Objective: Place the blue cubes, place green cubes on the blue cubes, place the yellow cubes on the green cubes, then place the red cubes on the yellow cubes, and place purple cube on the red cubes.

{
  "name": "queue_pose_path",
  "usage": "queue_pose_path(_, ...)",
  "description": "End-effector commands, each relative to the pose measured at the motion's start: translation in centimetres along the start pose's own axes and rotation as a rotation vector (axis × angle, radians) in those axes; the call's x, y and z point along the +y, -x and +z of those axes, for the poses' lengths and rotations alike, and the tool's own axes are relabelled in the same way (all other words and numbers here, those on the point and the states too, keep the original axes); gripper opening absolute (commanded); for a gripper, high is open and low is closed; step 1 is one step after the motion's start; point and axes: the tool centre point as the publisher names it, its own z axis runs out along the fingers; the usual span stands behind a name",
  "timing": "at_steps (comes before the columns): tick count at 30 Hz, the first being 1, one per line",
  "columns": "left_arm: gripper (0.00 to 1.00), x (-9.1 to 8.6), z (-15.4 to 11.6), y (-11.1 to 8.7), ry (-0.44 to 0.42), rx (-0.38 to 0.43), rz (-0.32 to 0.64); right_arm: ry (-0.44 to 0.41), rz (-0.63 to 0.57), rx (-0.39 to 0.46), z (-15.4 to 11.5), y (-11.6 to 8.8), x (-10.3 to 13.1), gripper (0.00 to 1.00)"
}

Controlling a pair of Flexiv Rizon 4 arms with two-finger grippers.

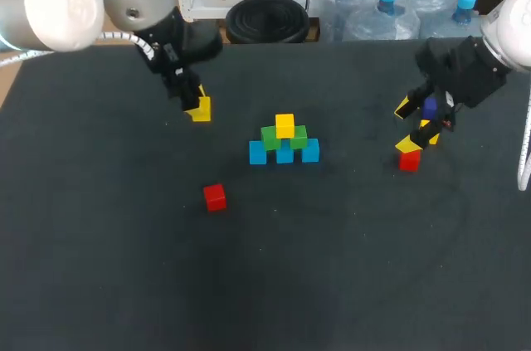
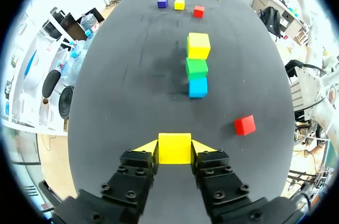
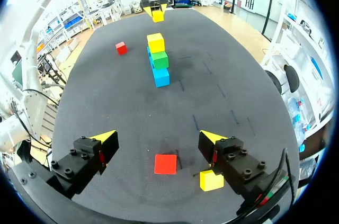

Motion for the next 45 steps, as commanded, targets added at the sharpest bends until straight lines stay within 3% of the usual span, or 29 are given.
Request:
queue_pose_path(1,0.00,-0.2,0.1,0.9,0.005,0.008,0.004,0.001,-0.001,-0.002,0.0,0.0,-0.1,1.00)
queue_pose_path(14,0.00,-0.1,0.1,4.1,0.016,0.025,0.001,0.001,-0.001,-0.002,0.0,0.0,-0.1,1.00)
queue_pose_path(20,0.00,-0.3,0.1,5.1,0.031,-0.032,-0.036,0.001,-0.001,-0.002,0.0,0.0,-0.1,1.00)
queue_pose_path(31,0.00,-0.8,0.2,6.3,0.033,-0.076,-0.079,0.001,-0.001,-0.002,0.0,0.0,-0.1,1.00)
queue_pose_path(45,0.00,-1.5,1.1,7.9,0.006,-0.060,-0.064,0.001,-0.001,-0.002,0.0,0.0,-0.1,1.00)
